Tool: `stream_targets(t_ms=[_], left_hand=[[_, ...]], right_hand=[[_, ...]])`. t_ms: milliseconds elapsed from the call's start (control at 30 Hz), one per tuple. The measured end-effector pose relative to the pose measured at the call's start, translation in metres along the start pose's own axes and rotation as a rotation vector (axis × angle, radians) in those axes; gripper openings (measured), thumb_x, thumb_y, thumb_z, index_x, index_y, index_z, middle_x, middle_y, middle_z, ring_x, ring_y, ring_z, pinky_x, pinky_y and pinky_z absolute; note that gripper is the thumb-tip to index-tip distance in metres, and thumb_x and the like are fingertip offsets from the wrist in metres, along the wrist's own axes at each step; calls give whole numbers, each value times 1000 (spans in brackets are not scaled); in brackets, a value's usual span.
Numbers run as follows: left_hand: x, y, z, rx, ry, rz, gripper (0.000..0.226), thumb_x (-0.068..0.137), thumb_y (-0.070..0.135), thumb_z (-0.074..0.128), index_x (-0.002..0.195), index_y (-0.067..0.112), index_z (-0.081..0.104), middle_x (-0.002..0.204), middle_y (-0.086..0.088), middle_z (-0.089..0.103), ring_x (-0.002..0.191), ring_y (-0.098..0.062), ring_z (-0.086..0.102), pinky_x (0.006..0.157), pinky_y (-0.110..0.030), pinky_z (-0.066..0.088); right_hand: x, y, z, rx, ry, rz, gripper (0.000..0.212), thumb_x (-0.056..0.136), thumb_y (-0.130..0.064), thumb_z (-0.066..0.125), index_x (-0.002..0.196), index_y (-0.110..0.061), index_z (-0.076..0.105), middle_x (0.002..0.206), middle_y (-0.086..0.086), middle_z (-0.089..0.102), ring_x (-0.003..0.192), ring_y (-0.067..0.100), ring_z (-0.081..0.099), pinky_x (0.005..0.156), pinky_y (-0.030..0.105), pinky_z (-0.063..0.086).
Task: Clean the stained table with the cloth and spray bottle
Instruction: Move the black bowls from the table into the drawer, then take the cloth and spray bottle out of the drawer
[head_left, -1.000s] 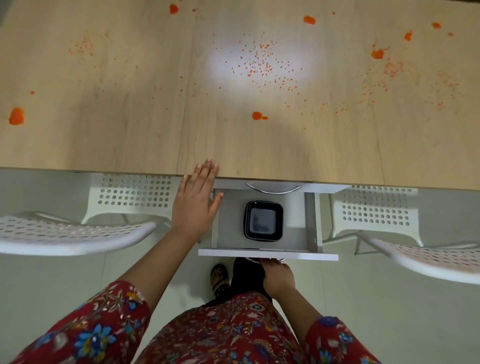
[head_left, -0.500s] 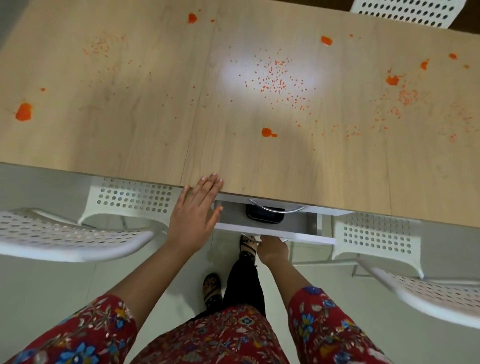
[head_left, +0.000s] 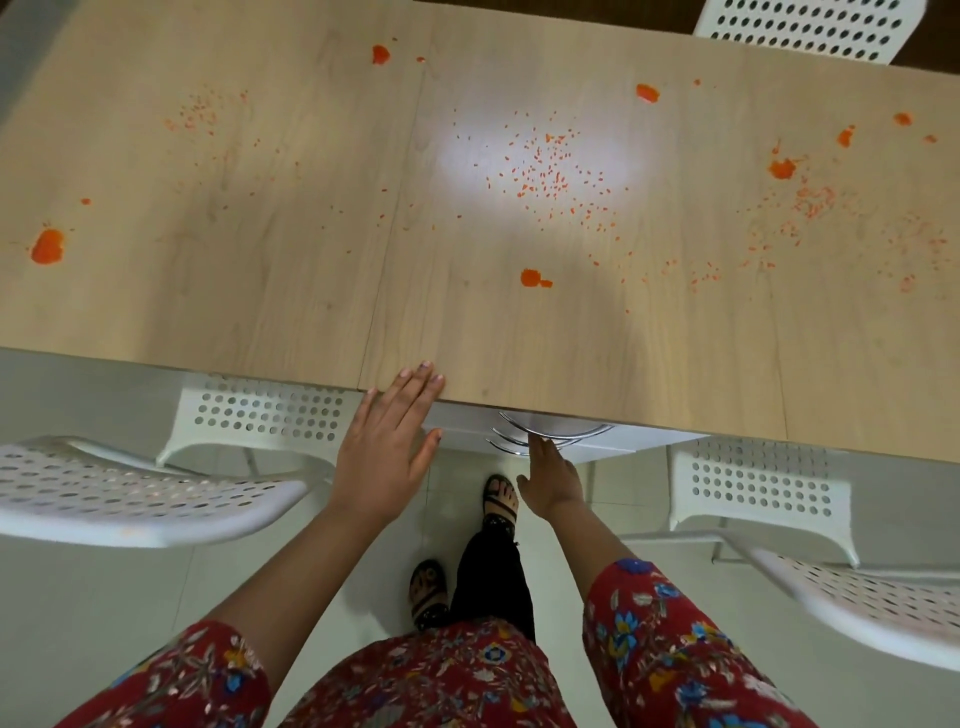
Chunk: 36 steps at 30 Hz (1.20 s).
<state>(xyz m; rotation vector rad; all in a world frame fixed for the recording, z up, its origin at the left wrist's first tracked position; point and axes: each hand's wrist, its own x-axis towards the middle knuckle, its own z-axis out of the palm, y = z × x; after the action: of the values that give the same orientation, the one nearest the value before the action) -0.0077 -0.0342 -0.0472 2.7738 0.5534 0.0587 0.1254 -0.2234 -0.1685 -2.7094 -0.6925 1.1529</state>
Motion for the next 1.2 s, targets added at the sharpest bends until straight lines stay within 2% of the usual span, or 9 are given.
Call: stream_targets(t_ms=[67, 167, 300, 433, 533, 667, 767, 1067, 1200], left_hand=[[1, 1, -1, -4, -3, 0, 57, 98, 41, 32, 153, 24, 26, 160, 9, 20, 147, -6, 15, 119, -32, 7], [1, 0, -2, -8, -21, -5, 57, 98, 41, 32, 153, 25, 27, 160, 10, 20, 147, -7, 16, 119, -33, 8], [1, 1, -4, -26, -47, -16, 57, 98, 43, 30, 152, 27, 26, 160, 12, 19, 147, -6, 16, 119, -29, 3], [3, 5, -12, -40, -48, -22, 58, 97, 47, 27, 151, 27, 30, 159, 12, 22, 146, -6, 19, 118, -29, 5], [3, 7, -17, -64, -57, -33, 64, 93, 53, 20, 150, 28, 31, 158, 12, 21, 146, -8, 19, 118, -32, 8], [3, 13, -26, -93, -112, -67, 72, 88, 59, 15, 151, 28, 29, 160, 11, 18, 148, -11, 15, 118, -35, 7], [-10, 17, -31, -123, -113, -93, 62, 94, 51, 31, 150, 26, 32, 160, 6, 21, 147, -15, 19, 118, -39, 10], [-74, 25, -20, -213, -210, -33, 53, 99, 33, 50, 148, 17, 37, 157, -2, 29, 145, -22, 27, 116, -41, 23], [-92, 31, -13, -267, -296, -33, 55, 98, 28, 53, 149, 15, 35, 159, -2, 24, 144, -21, 28, 114, -31, 23]], right_hand=[[-18, -1, 3, 160, 106, 7, 54, 97, -22, 46, 149, -17, 31, 154, 0, 34, 139, 19, 35, 109, 32, 32], [-55, -13, -1, 442, 527, 2, 36, 95, -12, 49, 128, -21, 59, 130, -4, 59, 121, 15, 52, 93, 28, 43], [-62, -21, -28, 296, 832, -146, 34, 82, -1, 61, 111, -17, 69, 110, -3, 67, 104, 16, 58, 84, 29, 49], [-53, -19, -37, -55, 673, -113, 31, 73, -12, 73, 104, -17, 70, 101, 0, 71, 103, 23, 65, 98, 39, 43], [-60, -24, -46, -92, 509, -97, 25, 93, -26, 54, 114, -17, 64, 109, 1, 67, 110, 23, 59, 105, 37, 33], [-87, -36, -59, -183, 380, -55, 38, 102, -33, 29, 99, -16, 63, 103, 6, 69, 97, 26, 62, 84, 33, 40], [-125, -35, -51, -93, 279, -57, 39, 103, -33, 25, 93, -19, 60, 98, 9, 70, 96, 29, 63, 78, 33, 36], [-211, -14, -4, 202, -163, 41, 61, 100, -57, 19, 142, -23, 46, 141, 9, 52, 129, 27, 49, 104, 39, 38], [-237, -10, -1, 348, -322, 148, 71, 98, -61, 18, 130, -13, 60, 140, 10, 53, 126, 26, 49, 103, 35, 34]])
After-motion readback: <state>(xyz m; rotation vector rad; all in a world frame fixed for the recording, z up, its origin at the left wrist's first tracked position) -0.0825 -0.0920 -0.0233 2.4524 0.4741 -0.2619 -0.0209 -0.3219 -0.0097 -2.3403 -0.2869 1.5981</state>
